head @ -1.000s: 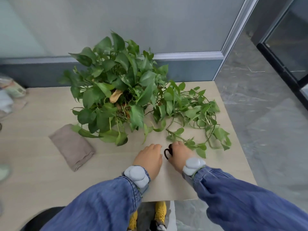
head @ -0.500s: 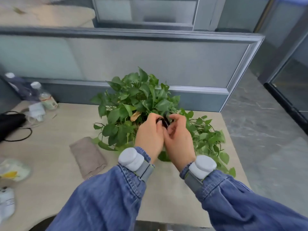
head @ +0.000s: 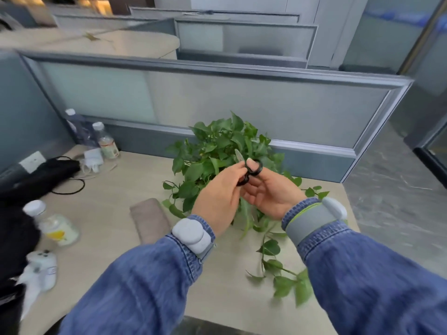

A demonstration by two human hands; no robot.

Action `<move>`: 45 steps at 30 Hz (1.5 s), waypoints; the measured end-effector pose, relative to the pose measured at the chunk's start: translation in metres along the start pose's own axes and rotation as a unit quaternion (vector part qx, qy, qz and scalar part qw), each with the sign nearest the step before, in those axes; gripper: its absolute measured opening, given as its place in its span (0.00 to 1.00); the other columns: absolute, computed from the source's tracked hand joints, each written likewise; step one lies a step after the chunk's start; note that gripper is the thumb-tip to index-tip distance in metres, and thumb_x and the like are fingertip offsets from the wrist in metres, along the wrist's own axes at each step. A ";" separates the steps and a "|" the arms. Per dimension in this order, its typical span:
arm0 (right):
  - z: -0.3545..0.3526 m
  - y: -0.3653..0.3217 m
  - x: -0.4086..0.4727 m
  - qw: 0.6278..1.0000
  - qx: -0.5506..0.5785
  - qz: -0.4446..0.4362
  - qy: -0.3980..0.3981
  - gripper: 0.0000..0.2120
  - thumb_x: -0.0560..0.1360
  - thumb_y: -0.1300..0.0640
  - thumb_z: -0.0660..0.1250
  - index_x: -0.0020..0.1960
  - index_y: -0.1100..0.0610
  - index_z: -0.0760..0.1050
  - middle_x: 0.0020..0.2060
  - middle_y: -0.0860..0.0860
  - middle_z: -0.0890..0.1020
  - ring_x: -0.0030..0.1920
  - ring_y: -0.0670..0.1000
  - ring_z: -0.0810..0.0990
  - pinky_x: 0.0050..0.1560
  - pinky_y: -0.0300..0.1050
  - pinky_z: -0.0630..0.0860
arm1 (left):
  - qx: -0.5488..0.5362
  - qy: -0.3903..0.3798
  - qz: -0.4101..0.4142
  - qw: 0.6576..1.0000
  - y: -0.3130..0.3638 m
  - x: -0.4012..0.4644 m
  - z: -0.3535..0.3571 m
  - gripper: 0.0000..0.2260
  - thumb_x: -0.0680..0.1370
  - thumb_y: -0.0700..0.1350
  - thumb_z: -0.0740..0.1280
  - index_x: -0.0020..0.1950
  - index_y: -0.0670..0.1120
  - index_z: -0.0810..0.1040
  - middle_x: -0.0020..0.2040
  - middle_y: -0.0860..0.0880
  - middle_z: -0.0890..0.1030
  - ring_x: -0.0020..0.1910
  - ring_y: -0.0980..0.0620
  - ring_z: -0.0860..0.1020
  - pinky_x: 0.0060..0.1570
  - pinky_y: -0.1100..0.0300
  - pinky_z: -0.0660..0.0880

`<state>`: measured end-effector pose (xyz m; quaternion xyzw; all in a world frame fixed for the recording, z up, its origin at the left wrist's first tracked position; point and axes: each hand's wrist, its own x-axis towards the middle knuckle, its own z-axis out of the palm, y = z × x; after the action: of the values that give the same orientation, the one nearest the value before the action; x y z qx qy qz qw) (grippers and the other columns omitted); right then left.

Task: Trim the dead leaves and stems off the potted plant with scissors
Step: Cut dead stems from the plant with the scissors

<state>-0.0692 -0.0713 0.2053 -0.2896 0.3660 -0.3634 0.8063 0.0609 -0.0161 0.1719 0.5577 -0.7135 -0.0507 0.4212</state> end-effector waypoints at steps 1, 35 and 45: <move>-0.002 0.002 0.001 1.000 -0.010 0.014 -0.002 0.07 0.78 0.54 0.68 0.49 0.58 0.79 0.37 0.53 0.85 0.35 0.48 0.84 0.38 0.41 0.82 | 0.002 -0.016 0.011 1.000 -0.006 -0.003 -0.002 0.20 0.77 0.35 0.63 0.69 0.44 0.72 0.69 0.50 0.73 0.67 0.54 0.71 0.68 0.65 0.65; -0.037 -0.007 0.060 0.918 -0.367 0.152 -0.015 0.32 0.71 0.35 0.70 0.62 0.60 0.77 0.40 0.54 0.82 0.34 0.48 0.78 0.34 0.39 0.70 | 0.151 -0.159 -0.223 0.950 -0.132 0.086 0.040 0.12 0.78 0.52 0.64 0.52 0.47 0.82 0.58 0.48 0.73 0.54 0.42 0.74 0.48 0.53 0.70; -0.045 -0.018 0.063 0.889 -0.412 0.195 -0.049 0.31 0.71 0.36 0.69 0.61 0.61 0.74 0.41 0.57 0.81 0.35 0.50 0.77 0.33 0.39 0.69 | 0.030 -0.097 -0.304 0.947 -0.159 0.067 0.012 0.10 0.78 0.50 0.67 0.45 0.44 0.82 0.45 0.50 0.74 0.43 0.51 0.72 0.43 0.61 0.64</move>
<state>-0.0828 -0.1414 0.1690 -0.5361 0.4920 -0.0004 0.6859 0.1718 -0.1360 0.1144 0.7528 -0.5491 -0.2084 0.2973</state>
